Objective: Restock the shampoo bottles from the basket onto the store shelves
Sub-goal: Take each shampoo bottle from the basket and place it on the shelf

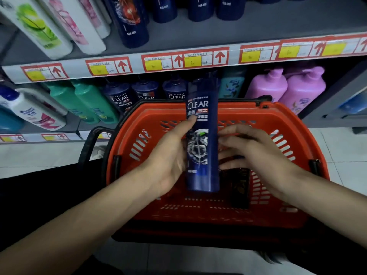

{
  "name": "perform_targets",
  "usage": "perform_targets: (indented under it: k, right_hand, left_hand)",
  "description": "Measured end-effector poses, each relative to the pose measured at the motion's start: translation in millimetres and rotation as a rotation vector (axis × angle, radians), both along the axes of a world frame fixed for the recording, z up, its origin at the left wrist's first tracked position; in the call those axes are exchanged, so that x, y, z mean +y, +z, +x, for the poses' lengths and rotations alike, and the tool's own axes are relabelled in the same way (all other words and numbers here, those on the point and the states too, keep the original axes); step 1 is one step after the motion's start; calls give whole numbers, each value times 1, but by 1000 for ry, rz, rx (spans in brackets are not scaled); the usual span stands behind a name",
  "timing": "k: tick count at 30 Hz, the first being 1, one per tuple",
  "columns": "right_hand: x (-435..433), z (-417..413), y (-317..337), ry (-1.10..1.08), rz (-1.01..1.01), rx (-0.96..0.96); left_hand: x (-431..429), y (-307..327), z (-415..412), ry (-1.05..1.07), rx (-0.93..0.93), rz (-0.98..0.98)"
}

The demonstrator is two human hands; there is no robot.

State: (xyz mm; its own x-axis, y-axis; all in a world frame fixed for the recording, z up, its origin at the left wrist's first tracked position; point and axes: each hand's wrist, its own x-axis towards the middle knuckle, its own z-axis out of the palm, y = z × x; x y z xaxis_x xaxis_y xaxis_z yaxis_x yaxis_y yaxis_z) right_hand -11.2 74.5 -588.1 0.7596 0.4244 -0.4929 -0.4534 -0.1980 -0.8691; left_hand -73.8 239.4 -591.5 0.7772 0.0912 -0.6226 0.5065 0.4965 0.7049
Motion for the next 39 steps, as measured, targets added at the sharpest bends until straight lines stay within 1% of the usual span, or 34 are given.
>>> perform_targets:
  k: [4, 7, 10, 12, 14, 20, 22, 26, 31, 35, 39]
  right_hand:
    - [-3, 0, 1, -19, 40, 41]
    - [-6, -3, -1, 15, 55, 24]
    - [-5, -7, -1, 44, 14, -82]
    - [-4, -7, -3, 97, -77, -251]
    - [-2, -6, -3, 146, -139, -355]
    - [6, -2, 9, 164, -133, -449]
    - [7, 0, 13, 158, -160, -462]
    - [9, 5, 22, 189, -197, -468]
    - [13, 13, 36, 141, -187, -535]
    - [15, 23, 46, 81, -221, -630]
    - [19, 36, 51, -20, -194, -719]
  left_hand:
    - [2, -2, 0, -5, -25, 110]
    - [3, -4, -2, 13, -63, 142]
    - [3, -2, 1, 68, -111, 176]
    - [3, 0, 4, 98, -135, 214]
    - [2, 5, 7, 107, -156, 268]
    - [-8, 18, 15, 122, -206, 441]
    - [-9, 21, 16, 123, -227, 495]
    - [-9, 26, 15, 135, -282, 532]
    - [-3, 35, 18, 103, -370, 472]
    - [-3, 41, 17, 71, -382, 569]
    - [-4, 46, 17, 29, -394, 591]
